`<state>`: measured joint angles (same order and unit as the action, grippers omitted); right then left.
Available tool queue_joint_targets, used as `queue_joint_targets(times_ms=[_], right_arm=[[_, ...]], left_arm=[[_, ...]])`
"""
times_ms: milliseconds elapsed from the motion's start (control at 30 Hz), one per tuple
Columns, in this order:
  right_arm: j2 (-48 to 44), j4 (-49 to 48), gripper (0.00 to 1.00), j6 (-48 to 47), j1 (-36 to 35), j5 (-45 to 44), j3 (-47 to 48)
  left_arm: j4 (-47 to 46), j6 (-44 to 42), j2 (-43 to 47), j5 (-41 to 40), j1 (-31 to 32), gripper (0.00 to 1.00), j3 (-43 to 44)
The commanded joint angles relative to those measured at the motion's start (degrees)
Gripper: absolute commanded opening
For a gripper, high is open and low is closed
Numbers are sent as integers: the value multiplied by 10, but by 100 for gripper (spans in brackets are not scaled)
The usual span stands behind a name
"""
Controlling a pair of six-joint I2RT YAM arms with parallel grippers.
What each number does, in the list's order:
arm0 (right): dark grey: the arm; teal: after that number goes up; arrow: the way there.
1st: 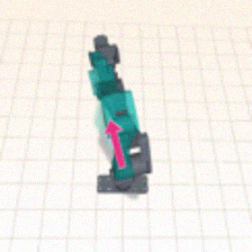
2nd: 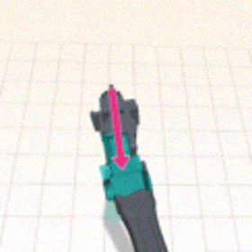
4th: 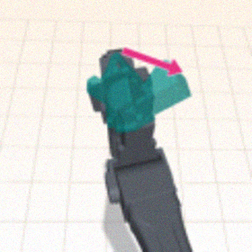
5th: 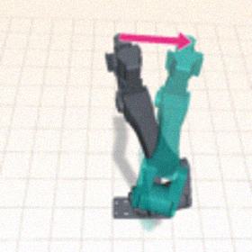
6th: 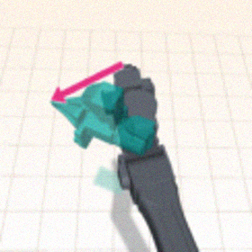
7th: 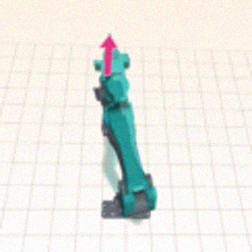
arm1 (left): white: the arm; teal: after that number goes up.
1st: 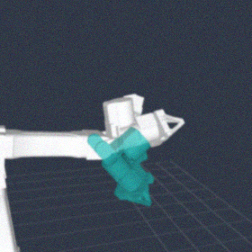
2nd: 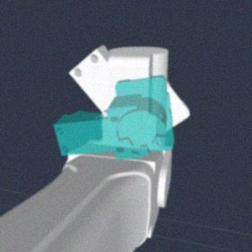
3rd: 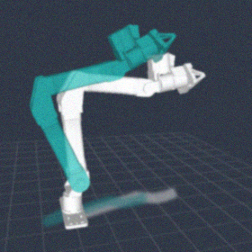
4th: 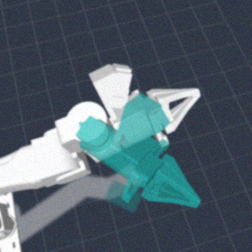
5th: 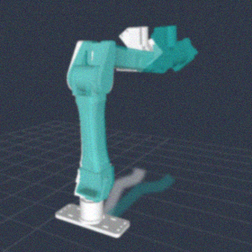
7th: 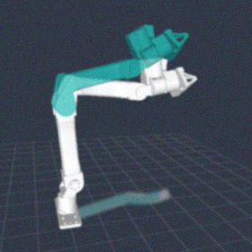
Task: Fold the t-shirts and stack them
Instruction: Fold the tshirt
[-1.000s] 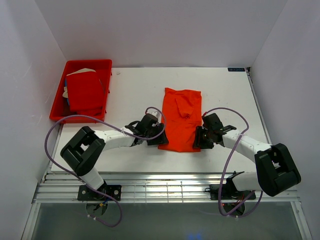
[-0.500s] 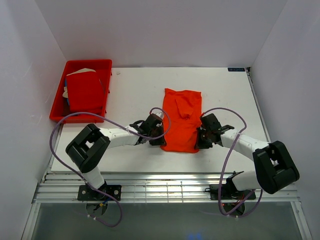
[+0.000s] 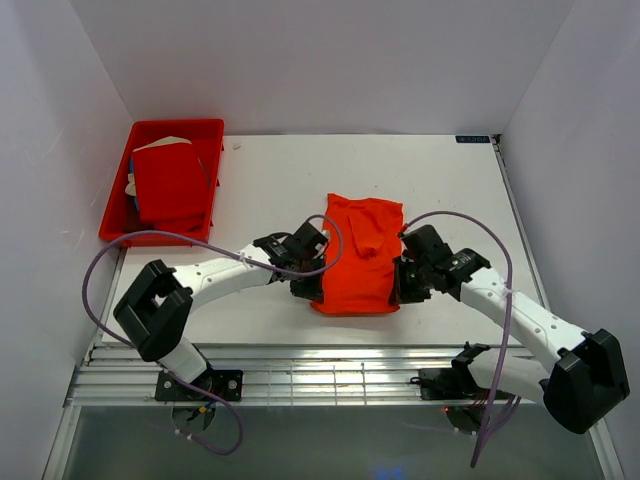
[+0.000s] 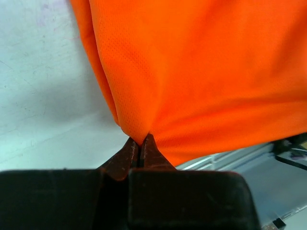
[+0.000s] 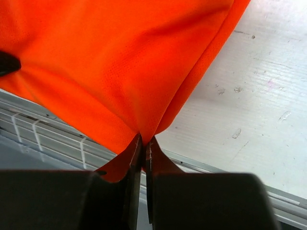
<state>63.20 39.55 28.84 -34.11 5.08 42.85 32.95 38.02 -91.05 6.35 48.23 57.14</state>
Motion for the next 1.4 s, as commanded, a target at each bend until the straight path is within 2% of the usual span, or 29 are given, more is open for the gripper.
queue_joint_targets(times_ms=[0, 200, 367, 433, 667, 900, 1200, 1367], right_arm=[[-16, 58, 8, 10, -9, -14, 61], [17, 54, 8, 4, -13, -34, 154], [48, 42, 8, -8, -16, -61, 195], [64, 38, 8, -12, -16, -80, 198], [102, 13, 9, -14, -16, -113, 200], [146, -5, 9, -33, -15, -142, 224], [205, -12, 9, -62, -8, -163, 276], [226, -12, 9, -71, -3, -165, 307]], left_arm=[[62, 1, 59, -9, -2, 0, 67], [77, 16, 66, -66, -2, 0, 178], [65, 36, 82, -147, -2, 0, 190], [56, 36, 78, -153, -4, 0, 186], [17, 37, 36, -142, -11, 0, 167], [-15, 30, -11, -125, -57, 0, 165], [-43, 21, -57, -79, -107, 0, 200], [-53, 18, -67, -64, -112, 0, 220]])
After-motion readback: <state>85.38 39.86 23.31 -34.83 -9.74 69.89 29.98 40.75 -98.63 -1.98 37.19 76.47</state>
